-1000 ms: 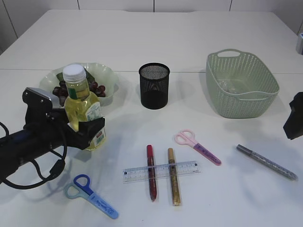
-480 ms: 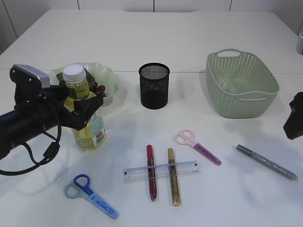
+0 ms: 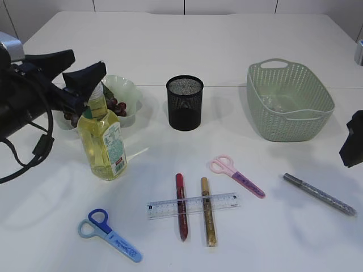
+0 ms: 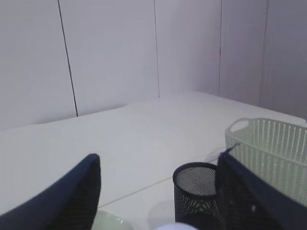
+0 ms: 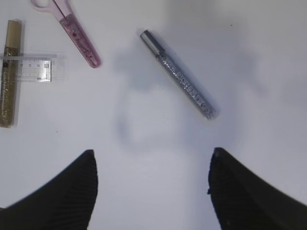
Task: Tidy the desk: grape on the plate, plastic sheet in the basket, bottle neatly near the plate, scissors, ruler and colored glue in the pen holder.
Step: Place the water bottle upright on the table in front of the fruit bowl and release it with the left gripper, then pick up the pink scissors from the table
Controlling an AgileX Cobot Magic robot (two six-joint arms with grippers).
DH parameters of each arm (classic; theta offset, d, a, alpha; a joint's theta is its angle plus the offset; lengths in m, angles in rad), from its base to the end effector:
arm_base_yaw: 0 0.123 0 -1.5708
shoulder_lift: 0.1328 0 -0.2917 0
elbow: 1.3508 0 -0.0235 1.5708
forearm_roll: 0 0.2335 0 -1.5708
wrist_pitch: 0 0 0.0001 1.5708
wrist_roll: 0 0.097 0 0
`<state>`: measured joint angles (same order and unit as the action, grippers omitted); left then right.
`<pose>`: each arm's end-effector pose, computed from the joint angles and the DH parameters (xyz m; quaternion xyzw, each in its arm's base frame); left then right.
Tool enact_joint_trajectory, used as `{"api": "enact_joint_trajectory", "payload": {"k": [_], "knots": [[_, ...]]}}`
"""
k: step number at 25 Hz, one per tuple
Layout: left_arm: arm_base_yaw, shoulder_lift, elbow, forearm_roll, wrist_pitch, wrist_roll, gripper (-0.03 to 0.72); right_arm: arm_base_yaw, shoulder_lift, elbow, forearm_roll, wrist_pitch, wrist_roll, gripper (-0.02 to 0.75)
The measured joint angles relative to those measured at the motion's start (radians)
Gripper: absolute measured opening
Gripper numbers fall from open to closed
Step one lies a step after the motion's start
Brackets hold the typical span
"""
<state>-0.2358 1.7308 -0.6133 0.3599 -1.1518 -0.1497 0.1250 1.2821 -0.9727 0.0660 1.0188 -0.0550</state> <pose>0.2999 -0.1041 0.2229 0.1986 0.6442 -0.1940 0.7127 0.2166 0.0327 0.2910 -0.0762 0.9830 0.0363 0.1629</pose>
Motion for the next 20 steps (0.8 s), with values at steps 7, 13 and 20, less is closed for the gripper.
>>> {"api": "enact_joint_trajectory", "payload": {"k": [7,13,20], "knots": [[0.0,-0.116,0.004,-0.016,0.119,-0.022,0.413,0.0,0.0,0.0,0.0,0.0,0.0,0.563],[0.0,-0.25,0.006,-0.116,0.415,-0.024,0.331,0.0,0.0,0.0,0.011,0.002,0.0,0.563],[0.0,-0.441,0.008,-0.184,0.99,-0.099,0.323,0.0,0.0,0.0,0.049,0.002,0.0,0.563]]}}
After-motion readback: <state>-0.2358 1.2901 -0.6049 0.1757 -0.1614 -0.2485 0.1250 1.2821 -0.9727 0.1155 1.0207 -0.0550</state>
